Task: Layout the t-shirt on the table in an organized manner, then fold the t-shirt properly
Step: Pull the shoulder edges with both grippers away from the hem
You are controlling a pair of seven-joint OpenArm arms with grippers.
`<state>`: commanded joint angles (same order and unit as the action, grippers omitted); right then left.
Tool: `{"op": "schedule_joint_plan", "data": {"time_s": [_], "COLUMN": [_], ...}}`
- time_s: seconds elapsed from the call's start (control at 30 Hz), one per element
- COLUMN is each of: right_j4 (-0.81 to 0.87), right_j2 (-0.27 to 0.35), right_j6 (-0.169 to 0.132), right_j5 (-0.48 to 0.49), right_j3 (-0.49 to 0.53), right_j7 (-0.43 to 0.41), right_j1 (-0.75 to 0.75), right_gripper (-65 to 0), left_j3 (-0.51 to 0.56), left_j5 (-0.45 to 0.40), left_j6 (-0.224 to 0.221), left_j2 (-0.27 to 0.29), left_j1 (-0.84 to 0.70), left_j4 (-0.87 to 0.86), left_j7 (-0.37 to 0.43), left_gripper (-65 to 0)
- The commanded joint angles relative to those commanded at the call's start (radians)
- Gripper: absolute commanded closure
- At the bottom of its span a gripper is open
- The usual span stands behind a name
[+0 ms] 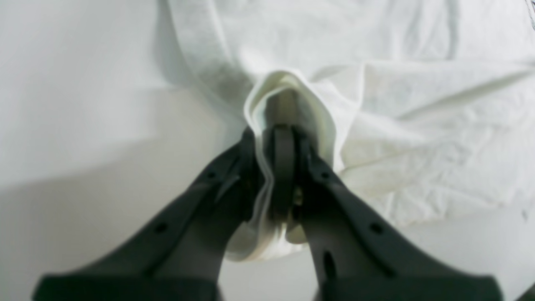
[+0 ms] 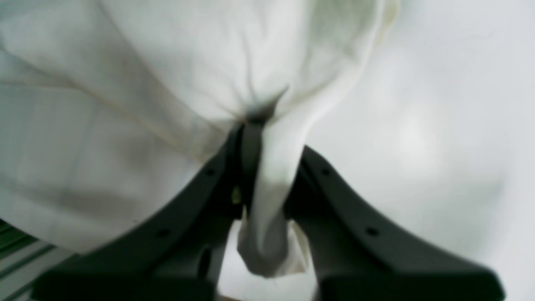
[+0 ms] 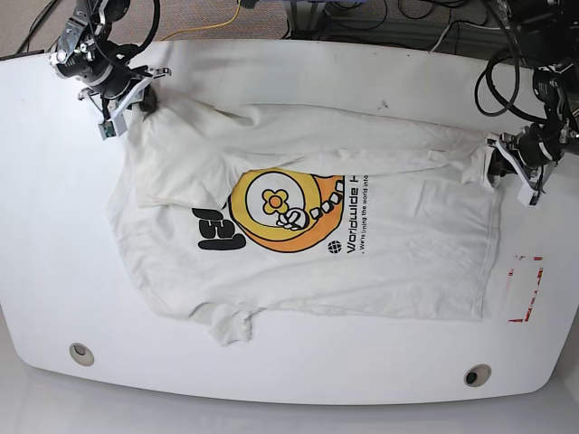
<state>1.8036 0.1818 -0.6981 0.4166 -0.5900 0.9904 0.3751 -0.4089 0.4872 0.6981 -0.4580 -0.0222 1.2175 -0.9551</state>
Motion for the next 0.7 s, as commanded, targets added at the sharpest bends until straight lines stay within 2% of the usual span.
{"op": "schedule_joint_plan", "data": {"time_s": [0.07,0.17,0.33,0.53,0.7], "right_j4": [0.0,0.0,0.0,-0.002,-0.002], "right_j2": [0.028,0.084,0.158,0.224,0.244], "right_j6": [0.0,0.0,0.0,0.0,0.0], "right_j5": [0.0,-0.002,-0.002,-0.002,-0.002], "right_j3": [0.029,0.081,0.123,0.133,0.133], "right_j7": [0.0,0.0,0.0,0.0,0.002], "right_j1": [0.0,0.005,0.003,0.008,0.02], "right_gripper": [-2.2,-1.1,-1.3,-1.3,-1.3], "left_j3": [-0.002,-0.003,-0.002,-0.002,-0.002], "left_j5": [0.0,0.0,0.003,0.005,0.005], "left_j6": [0.0,0.0,0.0,0.0,0.0], "left_j2": [-0.003,-0.041,-0.049,-0.084,-0.086], "left_j1": [-0.005,-0.028,-0.035,-0.066,-0.075], "left_j4": [0.0,0.0,0.002,0.002,0.031], "left_j7": [0.0,0.0,0.0,-0.002,-0.003], "left_gripper": [-3.6,-3.6,-3.6,-3.6,-3.9]}}
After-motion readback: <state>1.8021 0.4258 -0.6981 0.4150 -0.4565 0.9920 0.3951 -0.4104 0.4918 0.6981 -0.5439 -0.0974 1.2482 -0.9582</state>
